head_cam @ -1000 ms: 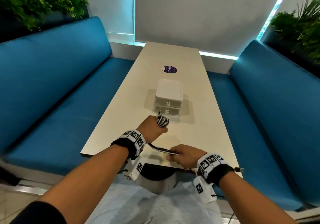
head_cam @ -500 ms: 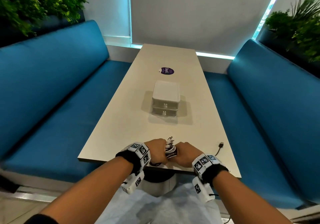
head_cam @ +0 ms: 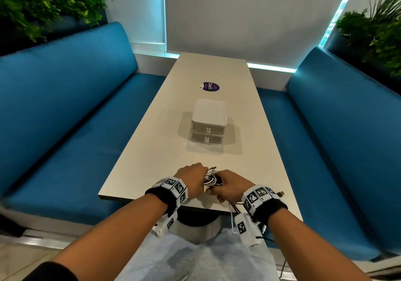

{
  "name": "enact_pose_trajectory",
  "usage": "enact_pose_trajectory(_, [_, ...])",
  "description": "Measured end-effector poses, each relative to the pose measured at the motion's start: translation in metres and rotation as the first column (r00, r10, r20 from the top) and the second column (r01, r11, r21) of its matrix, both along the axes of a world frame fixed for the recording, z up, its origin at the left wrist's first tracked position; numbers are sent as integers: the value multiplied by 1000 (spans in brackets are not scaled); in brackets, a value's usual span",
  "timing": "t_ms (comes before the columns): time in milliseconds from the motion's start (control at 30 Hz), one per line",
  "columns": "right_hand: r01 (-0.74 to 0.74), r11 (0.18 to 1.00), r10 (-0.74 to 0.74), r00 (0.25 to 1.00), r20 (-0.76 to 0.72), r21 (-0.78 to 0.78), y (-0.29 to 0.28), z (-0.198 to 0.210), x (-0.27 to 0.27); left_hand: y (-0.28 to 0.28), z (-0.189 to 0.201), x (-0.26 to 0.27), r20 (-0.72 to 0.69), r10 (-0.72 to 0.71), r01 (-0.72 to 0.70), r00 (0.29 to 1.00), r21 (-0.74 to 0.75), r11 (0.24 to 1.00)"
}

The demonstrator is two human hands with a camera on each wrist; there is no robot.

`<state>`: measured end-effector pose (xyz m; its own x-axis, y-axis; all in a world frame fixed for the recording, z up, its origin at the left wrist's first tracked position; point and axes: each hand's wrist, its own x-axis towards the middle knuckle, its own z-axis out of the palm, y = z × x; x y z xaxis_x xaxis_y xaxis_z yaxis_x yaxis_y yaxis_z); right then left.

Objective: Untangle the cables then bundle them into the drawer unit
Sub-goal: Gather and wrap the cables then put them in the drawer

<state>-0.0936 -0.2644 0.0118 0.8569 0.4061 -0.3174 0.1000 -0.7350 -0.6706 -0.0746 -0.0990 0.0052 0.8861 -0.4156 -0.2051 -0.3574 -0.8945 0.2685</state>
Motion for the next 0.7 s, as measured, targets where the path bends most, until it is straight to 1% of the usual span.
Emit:
enact_pose_trajectory(67, [2, 1000, -2, 1000, 2, 3, 0, -1, 1, 0, 2, 2, -14, 12, -13, 1000, -40, 999])
enact_pose_trajectory(167, [43, 999, -43, 999, -8, 30, -3, 1, 7, 2, 2, 6, -103, 45, -60, 994, -152, 987])
enact_pose_trajectory(233, [85, 996, -85, 996, -33, 0, -8, 3, 8, 3, 3, 9, -152, 59, -93, 987, -223, 970])
enact_pose_trajectory(300, [96, 995, -97, 994, -49, -31, -10, 3, 7, 4, 3, 13, -136, 69, -100, 988, -232, 967])
enact_pose_trajectory(333, [101, 995, -101, 993, -56, -14, -11, 3, 6, 5, 3, 15, -108, 78, -101, 991, -223, 969])
enact_pose_trajectory(433, [142, 984, -132, 987, -96, 107, -9, 0, 5, 4, 7, 20, -41, 122, -128, 992, -234, 964])
enact_pose_trajectory(500, [150, 983, -146, 988, -42, 109, -5, -2, 5, 4, 13, 22, -34, 150, -154, 988, -262, 953])
enact_pose_trajectory(600, [119, 993, -120, 987, 110, 16, 1, -6, 6, 4, 17, 22, -44, 167, -173, 985, -277, 945])
enact_pose_trajectory(700, [112, 992, -101, 982, 159, -57, 2, -7, 7, 5, 14, 19, -60, 191, -201, 980, -281, 939])
